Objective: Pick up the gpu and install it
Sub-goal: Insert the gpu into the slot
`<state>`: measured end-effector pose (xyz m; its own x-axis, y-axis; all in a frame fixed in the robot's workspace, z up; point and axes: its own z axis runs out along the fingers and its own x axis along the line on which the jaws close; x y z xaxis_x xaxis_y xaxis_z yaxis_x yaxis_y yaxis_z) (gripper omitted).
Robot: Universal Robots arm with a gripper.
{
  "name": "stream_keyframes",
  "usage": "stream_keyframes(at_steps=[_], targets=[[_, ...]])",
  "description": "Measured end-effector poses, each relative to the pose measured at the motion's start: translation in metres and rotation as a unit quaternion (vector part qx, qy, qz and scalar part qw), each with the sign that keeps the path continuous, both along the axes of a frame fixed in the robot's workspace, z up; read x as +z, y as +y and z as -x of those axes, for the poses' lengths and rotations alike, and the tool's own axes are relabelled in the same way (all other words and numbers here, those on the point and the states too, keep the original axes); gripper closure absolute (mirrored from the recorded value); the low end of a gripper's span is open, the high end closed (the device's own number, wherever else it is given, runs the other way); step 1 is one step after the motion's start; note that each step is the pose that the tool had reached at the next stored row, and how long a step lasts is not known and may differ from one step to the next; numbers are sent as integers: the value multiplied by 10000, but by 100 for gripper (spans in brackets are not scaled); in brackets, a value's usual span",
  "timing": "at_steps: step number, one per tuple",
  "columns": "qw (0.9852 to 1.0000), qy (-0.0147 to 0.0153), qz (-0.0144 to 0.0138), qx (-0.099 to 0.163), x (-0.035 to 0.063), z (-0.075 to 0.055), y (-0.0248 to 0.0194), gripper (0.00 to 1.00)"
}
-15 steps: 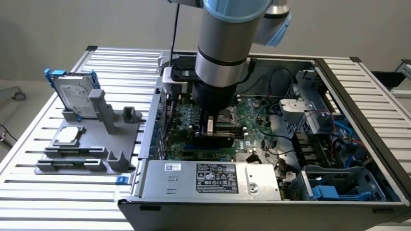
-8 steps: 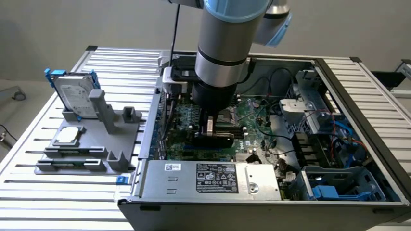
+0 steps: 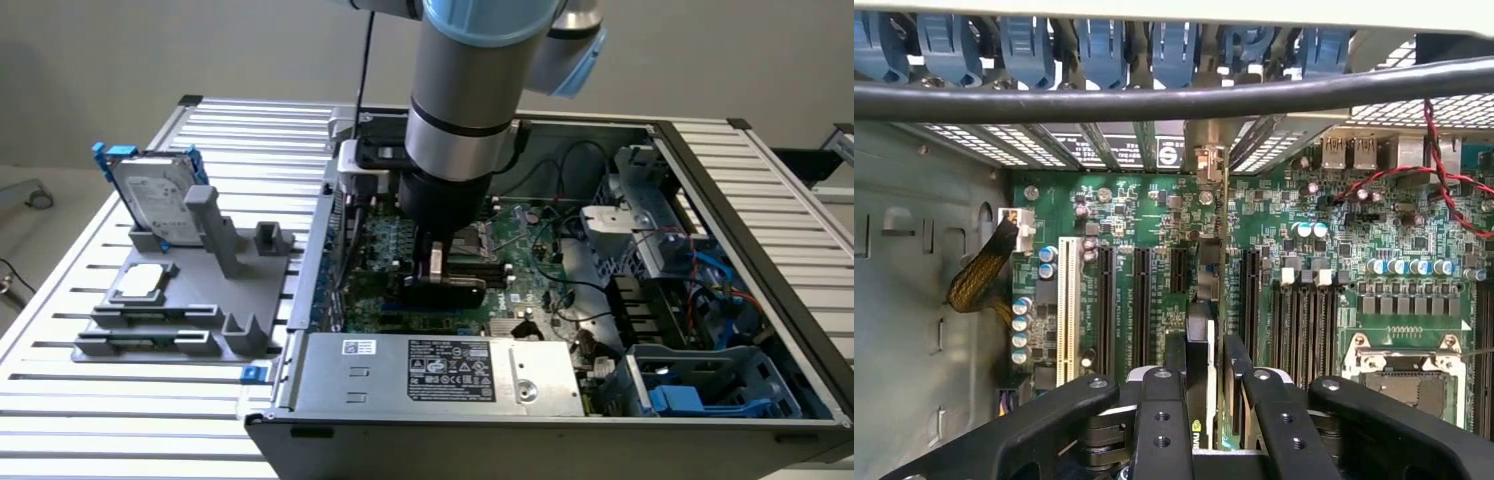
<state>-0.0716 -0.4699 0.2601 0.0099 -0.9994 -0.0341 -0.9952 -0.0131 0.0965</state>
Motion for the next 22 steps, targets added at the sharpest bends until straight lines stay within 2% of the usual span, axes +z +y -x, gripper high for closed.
stream_keyframes(at_steps=[4,17,19,20,22], targets=[[10000,1,1,1,0,-1,28,74],[10000,1,0,1,-11,-1,29,74],[10000,0,1,2,-12,-1,28,72],[10000,0,1,1,-12,-1,29,66],[10000,0,1,1,7,-1,28,66]])
